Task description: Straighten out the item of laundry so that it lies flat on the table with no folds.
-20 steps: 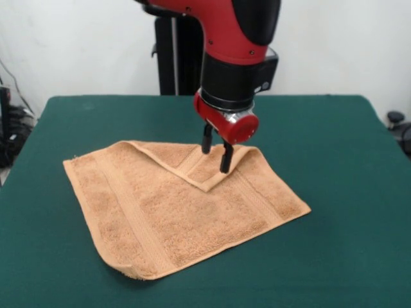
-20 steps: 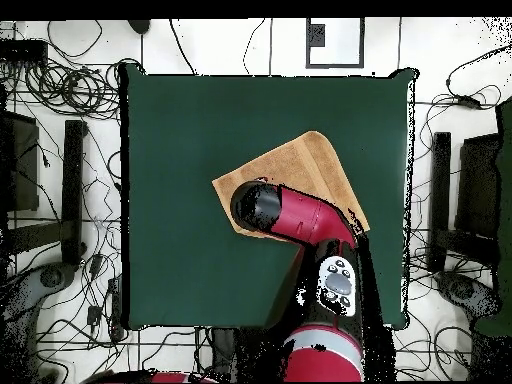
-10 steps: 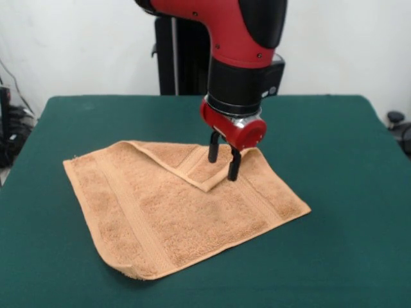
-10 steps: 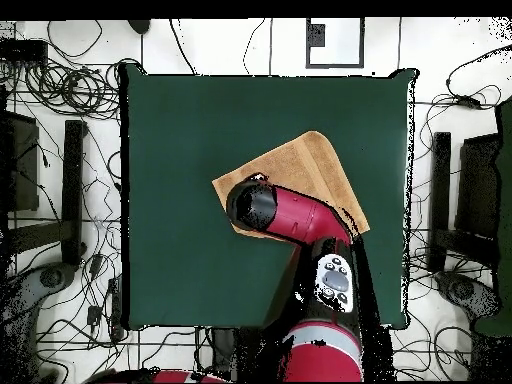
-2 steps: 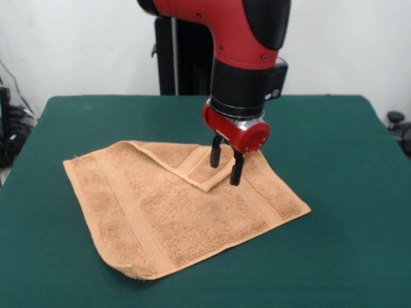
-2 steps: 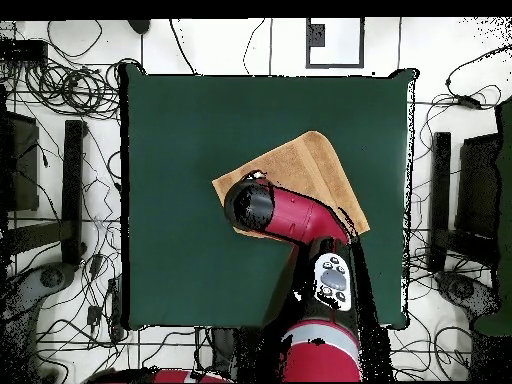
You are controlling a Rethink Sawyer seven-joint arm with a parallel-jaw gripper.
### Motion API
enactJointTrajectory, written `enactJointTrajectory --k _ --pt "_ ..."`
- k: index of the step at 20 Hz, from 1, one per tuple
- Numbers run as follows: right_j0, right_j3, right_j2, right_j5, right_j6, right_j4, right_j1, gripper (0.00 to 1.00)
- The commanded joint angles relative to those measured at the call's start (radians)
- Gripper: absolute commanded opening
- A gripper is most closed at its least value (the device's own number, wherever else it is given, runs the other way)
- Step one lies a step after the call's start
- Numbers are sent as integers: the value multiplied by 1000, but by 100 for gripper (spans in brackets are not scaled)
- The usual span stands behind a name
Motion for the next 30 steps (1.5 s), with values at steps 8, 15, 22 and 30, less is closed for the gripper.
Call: enactJointTrajectory --k 8,15,22,30 --pt "19 51 85 62 83 5 76 100" --pt "37 38 70 93 65 -14 71 100" --pt "-6 50 101 105 7 -36 60 100" --pt "-27 41 94 124 -23 -58 52 100"
